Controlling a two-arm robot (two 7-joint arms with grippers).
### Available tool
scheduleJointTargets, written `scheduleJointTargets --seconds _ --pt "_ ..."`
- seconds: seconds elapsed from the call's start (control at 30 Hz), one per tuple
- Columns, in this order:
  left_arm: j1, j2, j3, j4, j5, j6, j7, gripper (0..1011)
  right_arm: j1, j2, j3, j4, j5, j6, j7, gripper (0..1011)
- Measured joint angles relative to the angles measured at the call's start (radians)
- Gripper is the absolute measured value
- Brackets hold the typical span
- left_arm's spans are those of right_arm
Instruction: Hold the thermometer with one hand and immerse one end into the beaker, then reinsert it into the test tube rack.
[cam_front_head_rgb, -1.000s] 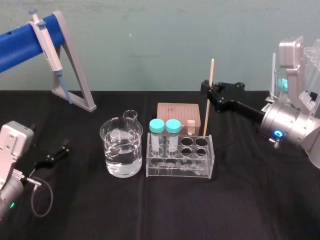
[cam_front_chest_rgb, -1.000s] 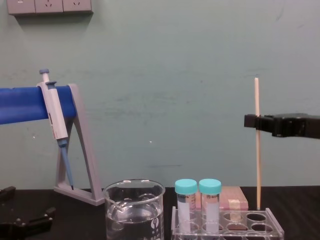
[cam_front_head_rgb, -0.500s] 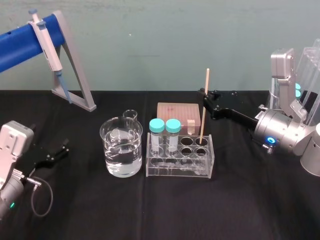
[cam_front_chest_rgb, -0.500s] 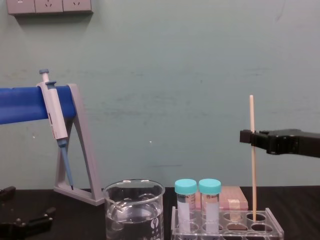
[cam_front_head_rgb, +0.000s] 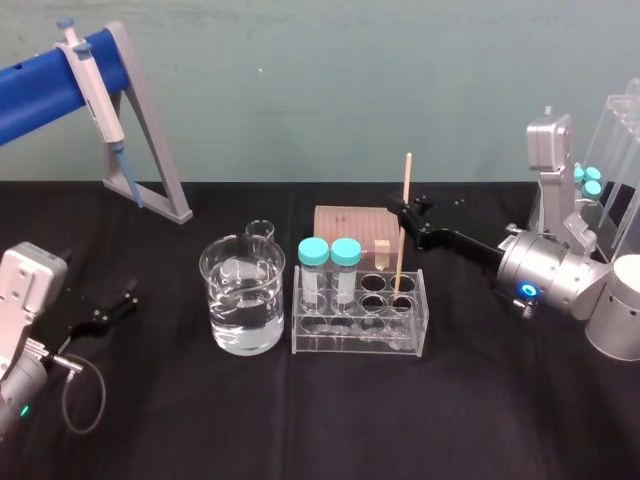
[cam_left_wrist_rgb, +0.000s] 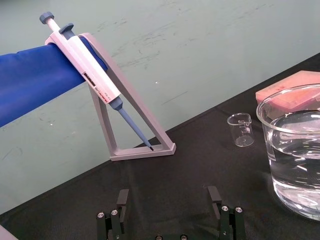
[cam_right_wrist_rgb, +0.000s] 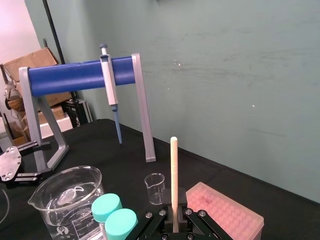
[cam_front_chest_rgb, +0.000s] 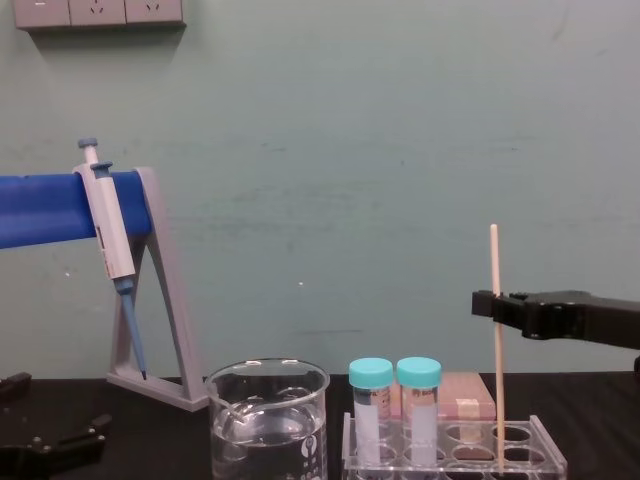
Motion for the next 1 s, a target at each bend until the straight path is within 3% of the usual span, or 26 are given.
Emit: scheduleJointTargets --seconds 0.33,0.9,1.0 --pt "0.0 0.0 0.0 0.0 0.0 0.0 0.0 1003 -0.005 -0.013 0.0 0.014 -0.005 0.007 0.005 47" --pt "0.0 0.0 0.0 0.0 0.0 0.0 0.0 1004 -0.037 0.001 0.005 -0.016 -0.007 0.04 -0.01 47" --pt "0.0 0.0 0.0 0.0 0.0 0.0 0.0 1003 -0.04 0.0 0.008 -0.017 -0.007 0.044 -0.018 99"
